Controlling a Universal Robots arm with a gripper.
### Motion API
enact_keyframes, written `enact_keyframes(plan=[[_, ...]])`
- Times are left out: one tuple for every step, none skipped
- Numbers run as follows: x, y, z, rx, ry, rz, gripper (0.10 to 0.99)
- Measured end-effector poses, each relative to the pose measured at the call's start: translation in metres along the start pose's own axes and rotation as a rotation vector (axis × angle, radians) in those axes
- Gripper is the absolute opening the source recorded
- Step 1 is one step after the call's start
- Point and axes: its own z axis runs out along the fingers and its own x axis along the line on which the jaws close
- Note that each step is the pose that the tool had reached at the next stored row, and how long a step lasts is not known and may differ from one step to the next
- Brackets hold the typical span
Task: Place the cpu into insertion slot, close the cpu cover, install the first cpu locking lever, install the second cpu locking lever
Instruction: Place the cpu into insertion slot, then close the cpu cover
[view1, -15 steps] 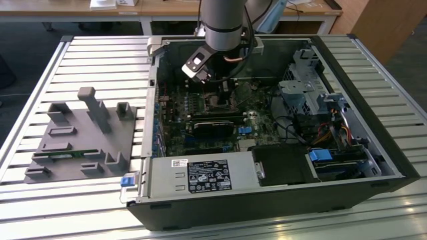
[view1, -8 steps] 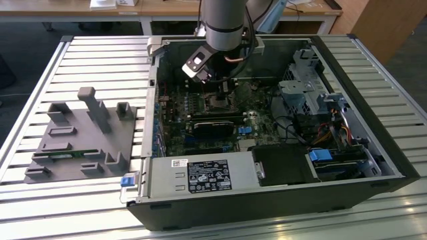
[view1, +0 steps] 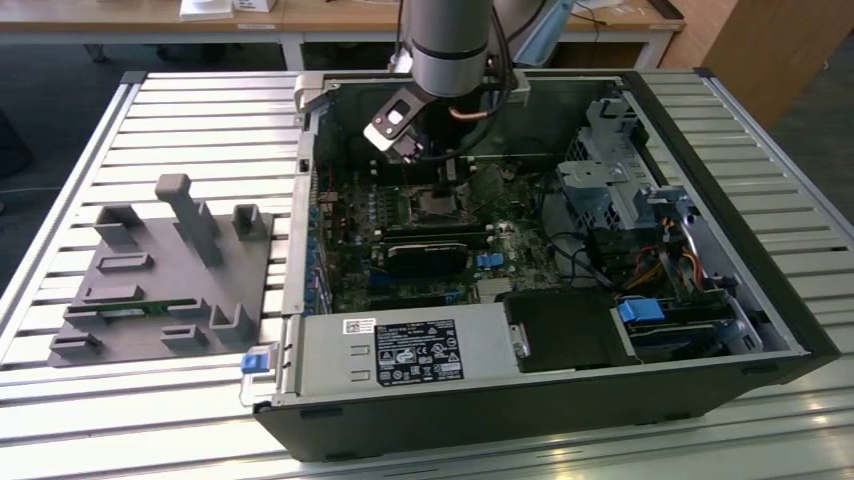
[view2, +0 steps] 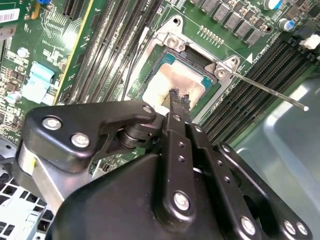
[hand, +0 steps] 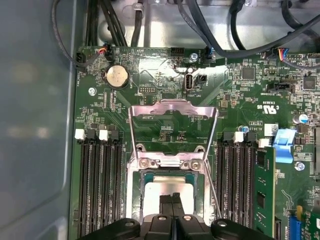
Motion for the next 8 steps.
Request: enact_keyframes(plan=[[0.0, 0.0001, -0.0012, 0.0, -0.0001, 0.0, 0.118], [0.0, 0.0001, -0.002, 0.0, -0.0002, 0.0, 0.118], [0.0, 0.0001, -0.0026, 0.0, -0.0001, 0.0, 0.118], [0.0, 0.0002, -0.0036, 0.0, -0.0002, 0.0, 0.118], [0.0, 0.0002, -0.0045, 0.0, -0.0002, 0.0, 0.118], [0.0001, 0.0002, -0.0056, 0.0, -0.0001, 0.0, 0.118], [0.0001, 0.0003, -0.0067, 0.0, -0.0001, 0.0, 0.118], [0.0001, 0.0003, -0.0079, 0.0, -0.0001, 0.0, 0.118]])
